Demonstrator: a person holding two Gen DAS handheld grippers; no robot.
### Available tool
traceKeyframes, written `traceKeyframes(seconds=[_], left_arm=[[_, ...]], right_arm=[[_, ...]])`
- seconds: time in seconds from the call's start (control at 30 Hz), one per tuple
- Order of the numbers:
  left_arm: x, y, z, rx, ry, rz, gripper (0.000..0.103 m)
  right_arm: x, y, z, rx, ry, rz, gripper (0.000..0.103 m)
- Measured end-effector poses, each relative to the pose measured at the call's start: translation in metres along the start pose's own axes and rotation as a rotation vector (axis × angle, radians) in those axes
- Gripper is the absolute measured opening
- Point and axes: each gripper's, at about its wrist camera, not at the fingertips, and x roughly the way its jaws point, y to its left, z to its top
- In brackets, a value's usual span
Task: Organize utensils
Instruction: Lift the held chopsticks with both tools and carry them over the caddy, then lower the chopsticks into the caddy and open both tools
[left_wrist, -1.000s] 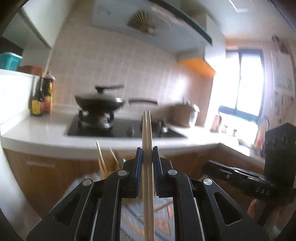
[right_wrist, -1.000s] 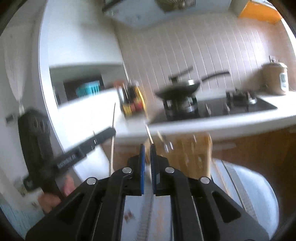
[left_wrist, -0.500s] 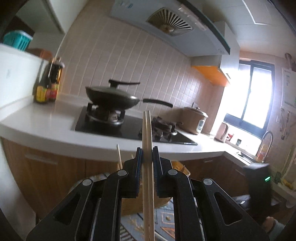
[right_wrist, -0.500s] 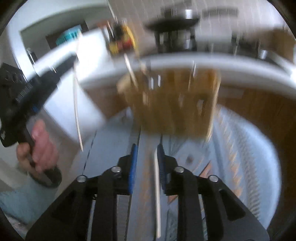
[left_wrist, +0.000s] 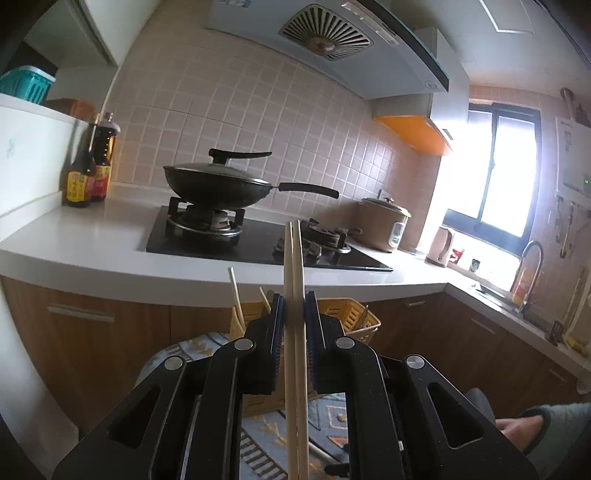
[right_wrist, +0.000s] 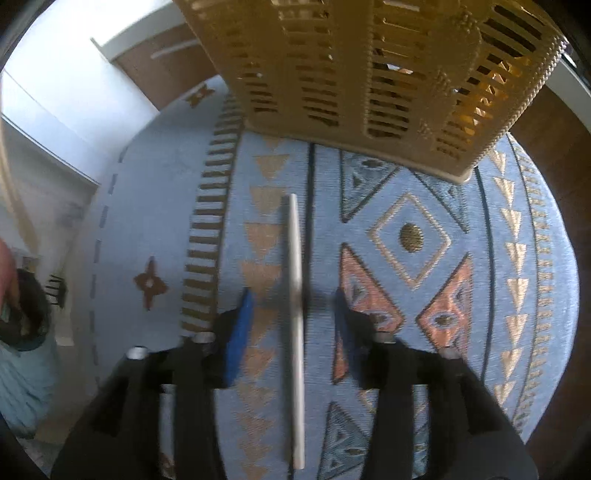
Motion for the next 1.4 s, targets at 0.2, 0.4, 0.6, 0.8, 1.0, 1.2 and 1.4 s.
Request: traceKeyframes(seconds=[0.2,0.4,0.6,0.8,1.0,1.2,1.4], left_arm=[[0.004,0.007,-0.004,-0.015,0.012,-0.002,0.01],[0.004,0.01,-0.001,-0.024,-0.007,0.004,0.01],[-0.003,0.009,0.028,-0.02,-0.124,0.024,0.01],[0.014,-0.004,0.059,0.026,-0.246,0.056,0.01],[0.044,-0.002,0.064,-0.007,-0.333,0.111,0.01],[0.068,0.005,0.054,-0.02,-0.378,0.168,0.01],[0.087,0.013,0.039,-0.029,-0.354,0.181,0.01]], right_arm=[[0.01,0.022,-0.005,-0.09,-0.018,-0.144,0.014],[0.007,0.039,-0.006,-0.132,-0.062,-0.093,0.004],[-0.083,0.039,-0.004,-0.095,-0.382,0.042,0.004],[-0.164,0.015,0.017,-0.022,-0.765,0.055,0.004],[-0.181,-0.013,0.045,0.071,-1.054,0.013,0.004],[-0.168,-0.025,0.058,0.075,-1.179,-0.097,0.004],[-0.145,-0.027,0.068,0.035,-1.193,-0.153,0.004]])
